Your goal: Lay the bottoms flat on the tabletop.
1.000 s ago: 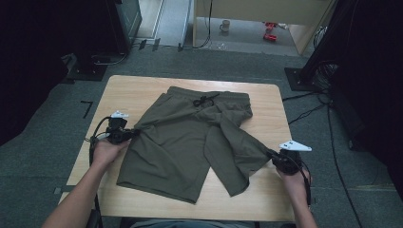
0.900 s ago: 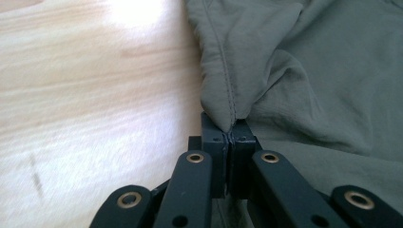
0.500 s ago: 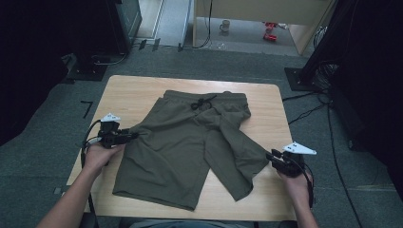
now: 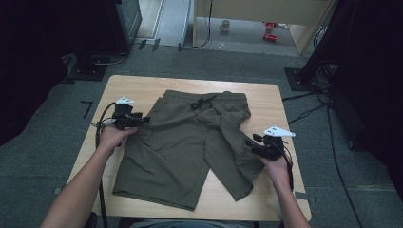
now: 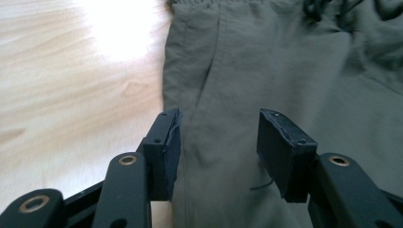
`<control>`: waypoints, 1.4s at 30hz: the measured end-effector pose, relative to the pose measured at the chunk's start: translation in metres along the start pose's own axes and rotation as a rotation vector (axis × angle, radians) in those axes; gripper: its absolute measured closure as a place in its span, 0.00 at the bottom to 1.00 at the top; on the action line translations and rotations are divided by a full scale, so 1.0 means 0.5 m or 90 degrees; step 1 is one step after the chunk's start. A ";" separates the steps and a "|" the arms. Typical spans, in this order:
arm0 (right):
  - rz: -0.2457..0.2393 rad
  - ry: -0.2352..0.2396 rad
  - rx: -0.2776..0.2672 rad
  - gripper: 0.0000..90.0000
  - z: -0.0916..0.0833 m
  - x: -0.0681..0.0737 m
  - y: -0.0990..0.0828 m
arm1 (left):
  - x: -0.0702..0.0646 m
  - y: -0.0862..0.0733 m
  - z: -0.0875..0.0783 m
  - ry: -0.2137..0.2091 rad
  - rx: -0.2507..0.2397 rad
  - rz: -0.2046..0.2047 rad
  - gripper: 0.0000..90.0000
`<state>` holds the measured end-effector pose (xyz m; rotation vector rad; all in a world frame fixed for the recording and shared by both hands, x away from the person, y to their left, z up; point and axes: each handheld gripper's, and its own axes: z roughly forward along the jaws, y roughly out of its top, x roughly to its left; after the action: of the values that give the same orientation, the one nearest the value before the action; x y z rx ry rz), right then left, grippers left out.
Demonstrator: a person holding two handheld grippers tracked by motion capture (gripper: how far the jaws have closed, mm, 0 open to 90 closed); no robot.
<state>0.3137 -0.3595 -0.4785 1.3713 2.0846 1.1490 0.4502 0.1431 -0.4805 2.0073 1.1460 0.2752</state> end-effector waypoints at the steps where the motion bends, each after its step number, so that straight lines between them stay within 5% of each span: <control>1: -0.005 0.002 0.003 0.61 0.010 0.003 0.006 | 0.001 0.002 0.007 0.001 -0.008 0.005 0.56; 5: -0.025 0.005 0.008 0.60 0.043 0.015 0.028 | 0.004 0.014 0.035 0.013 -0.007 0.025 0.56; 12: -0.021 0.017 0.023 0.52 0.096 0.024 0.053 | 0.008 0.018 0.078 0.055 0.013 0.032 0.56; 17: -0.019 0.015 0.036 0.52 0.119 0.025 0.051 | 0.015 0.015 0.096 0.060 0.019 0.022 0.57; 22: -0.024 0.017 0.060 0.63 0.132 0.025 0.048 | 0.010 0.015 0.101 0.078 0.013 0.033 0.59; 24: -0.041 0.008 0.073 0.81 0.133 0.029 0.047 | 0.007 0.014 0.100 0.092 0.013 0.037 0.68; 27: -0.064 -0.003 0.088 0.95 0.132 0.034 0.047 | 0.009 0.013 0.098 0.078 0.011 0.021 0.85; 29: -0.055 -0.001 0.087 0.99 0.129 0.034 0.048 | 0.011 0.011 0.097 0.058 0.011 0.003 0.95; 34: -0.044 -0.002 0.077 0.99 0.113 0.032 0.053 | 0.008 0.016 0.091 0.077 0.037 0.026 1.00; 42: -0.040 -0.025 0.074 0.99 0.074 0.004 0.047 | 0.047 0.002 0.055 0.101 0.040 -0.020 1.00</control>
<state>0.3517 -0.3380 -0.4811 1.3573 2.1800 0.9820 0.4789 0.1471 -0.5025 2.0487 1.2989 0.3932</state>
